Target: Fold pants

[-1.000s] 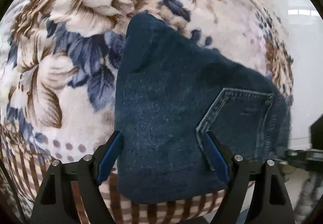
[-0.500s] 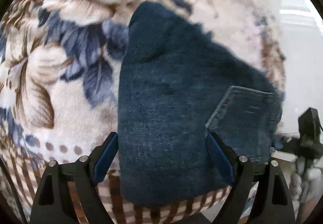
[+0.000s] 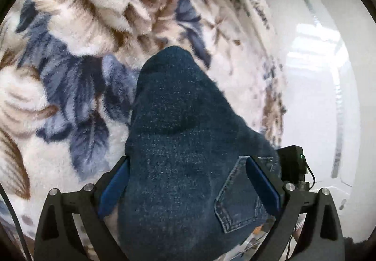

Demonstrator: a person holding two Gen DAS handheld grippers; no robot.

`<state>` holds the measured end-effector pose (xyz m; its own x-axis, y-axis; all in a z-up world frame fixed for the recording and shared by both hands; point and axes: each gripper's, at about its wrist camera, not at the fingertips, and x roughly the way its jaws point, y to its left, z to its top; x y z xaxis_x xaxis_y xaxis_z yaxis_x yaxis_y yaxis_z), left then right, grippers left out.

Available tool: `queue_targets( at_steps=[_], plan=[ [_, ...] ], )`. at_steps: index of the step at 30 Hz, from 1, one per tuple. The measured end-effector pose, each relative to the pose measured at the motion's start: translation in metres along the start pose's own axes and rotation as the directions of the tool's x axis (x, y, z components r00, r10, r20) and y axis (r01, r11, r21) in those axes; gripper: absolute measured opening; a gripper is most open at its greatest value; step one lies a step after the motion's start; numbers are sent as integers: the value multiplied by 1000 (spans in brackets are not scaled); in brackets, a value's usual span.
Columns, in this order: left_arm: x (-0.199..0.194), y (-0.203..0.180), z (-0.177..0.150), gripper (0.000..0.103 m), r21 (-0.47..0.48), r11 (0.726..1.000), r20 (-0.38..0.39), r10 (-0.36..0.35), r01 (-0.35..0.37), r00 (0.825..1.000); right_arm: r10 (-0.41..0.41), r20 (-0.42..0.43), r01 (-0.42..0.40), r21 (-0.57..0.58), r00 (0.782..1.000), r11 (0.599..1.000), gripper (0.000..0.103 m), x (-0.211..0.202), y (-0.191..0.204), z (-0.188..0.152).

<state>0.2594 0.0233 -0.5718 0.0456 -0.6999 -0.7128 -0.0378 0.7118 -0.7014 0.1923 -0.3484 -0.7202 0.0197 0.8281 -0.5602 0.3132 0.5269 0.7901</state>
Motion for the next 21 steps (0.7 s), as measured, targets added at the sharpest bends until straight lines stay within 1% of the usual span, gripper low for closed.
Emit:
queue_targets(
  at_steps=[1,2,3,4,5,7,8,10,11,12,13,14,15,16,17,18,19,21],
  plan=[
    [-5,2,-1,97,2,1000,7,-12,12,1000,61,-12,-62,-24,998,998,100,1,8,-1],
    [-7,4,-3,97,16,1000,6,0,0,1000,102,-29,-104,-64,994,993,100,0,18,-3],
    [-3,7,-2,97,25,1000,-5,10,-10,1000,76,-42,-80,-100,996,992,100,3,24,-4],
    [3,12,-2,97,28,1000,-25,15,-15,1000,29,-55,-35,-112,998,993,100,7,24,-4],
    [13,16,0,97,19,1000,-51,12,-11,999,-14,-60,9,-86,998,996,99,12,17,-1],
    [31,24,1,97,3,1000,-106,-12,12,994,-32,-62,30,-42,998,999,98,20,6,2],
    [38,20,3,97,17,1000,-108,-3,4,994,-37,-60,35,-40,997,999,99,22,6,3],
    [41,11,4,97,50,999,-109,-9,15,994,-61,-55,60,-24,997,998,99,25,8,4],
    [43,1,3,97,91,996,-115,23,-12,993,-74,-48,73,-22,996,997,95,26,12,5],
    [42,-5,2,95,117,993,-120,40,-26,992,-85,-33,84,-26,996,996,78,25,17,2],
    [39,-12,1,91,138,990,-120,48,-31,992,-95,-10,95,-30,995,995,76,21,22,0],
    [33,-20,0,88,152,988,-116,49,-31,992,-110,6,110,-32,994,993,71,16,28,-5],
    [28,-25,-1,82,152,988,-115,36,-18,993,-112,13,112,-35,994,993,64,13,32,-6],
    [23,-29,-1,79,144,990,-115,24,-7,993,-104,25,104,-40,994,994,60,9,35,-9],
    [18,-34,0,79,130,992,-112,10,5,994,-84,39,85,-38,996,996,54,4,38,-13],
    [12,-41,-1,79,131,991,-111,6,8,994,-59,42,60,-32,997,998,53,3,47,-11],
    [5,-46,-2,79,145,989,-106,17,-1,994,-46,43,47,-36,998,998,53,-1,52,-13],
    [-9,-61,1,79,170,985,-97,40,-23,994,-39,60,42,-38,997,998,52,-8,64,-13]
  ],
)
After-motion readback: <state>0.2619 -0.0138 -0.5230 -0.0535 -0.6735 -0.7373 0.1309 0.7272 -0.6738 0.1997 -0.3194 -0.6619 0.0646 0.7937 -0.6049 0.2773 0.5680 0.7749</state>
